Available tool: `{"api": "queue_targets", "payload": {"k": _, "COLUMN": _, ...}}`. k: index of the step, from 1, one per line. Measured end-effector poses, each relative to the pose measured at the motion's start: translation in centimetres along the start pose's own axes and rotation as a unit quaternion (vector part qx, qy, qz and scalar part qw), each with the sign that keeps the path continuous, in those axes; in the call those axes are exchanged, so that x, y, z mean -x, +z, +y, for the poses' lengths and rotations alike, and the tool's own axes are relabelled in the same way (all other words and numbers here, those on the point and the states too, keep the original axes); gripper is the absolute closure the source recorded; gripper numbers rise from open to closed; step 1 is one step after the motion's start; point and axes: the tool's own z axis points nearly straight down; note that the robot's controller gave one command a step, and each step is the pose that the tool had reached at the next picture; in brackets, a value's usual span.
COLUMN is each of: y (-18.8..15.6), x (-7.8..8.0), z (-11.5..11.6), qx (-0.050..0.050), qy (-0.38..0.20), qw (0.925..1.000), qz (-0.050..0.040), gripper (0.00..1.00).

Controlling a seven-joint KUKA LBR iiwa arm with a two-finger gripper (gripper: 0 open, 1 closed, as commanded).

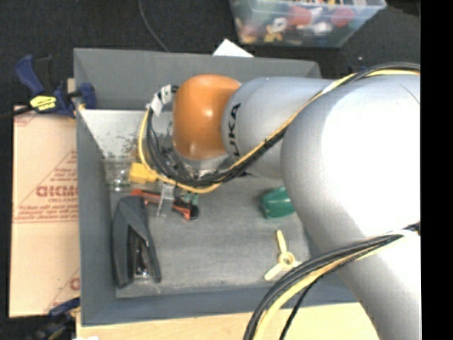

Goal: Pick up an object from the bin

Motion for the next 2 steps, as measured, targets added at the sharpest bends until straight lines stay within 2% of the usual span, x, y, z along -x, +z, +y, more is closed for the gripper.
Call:
{"api": "queue_targets", "payload": {"k": 1, "y": 0.0, "x": 0.0, "z": 0.0, "qx": 0.000, "qy": 0.000, "qw": 1.0000, "qz": 0.0000, "gripper": 1.00}}
{"api": "queue_targets", "payload": {"k": 2, "y": -2.8, "x": 0.0, "z": -0.1, "qx": 0.000, "qy": 0.001, "qw": 1.0000, "qz": 0.0012, "gripper": 1.00}}
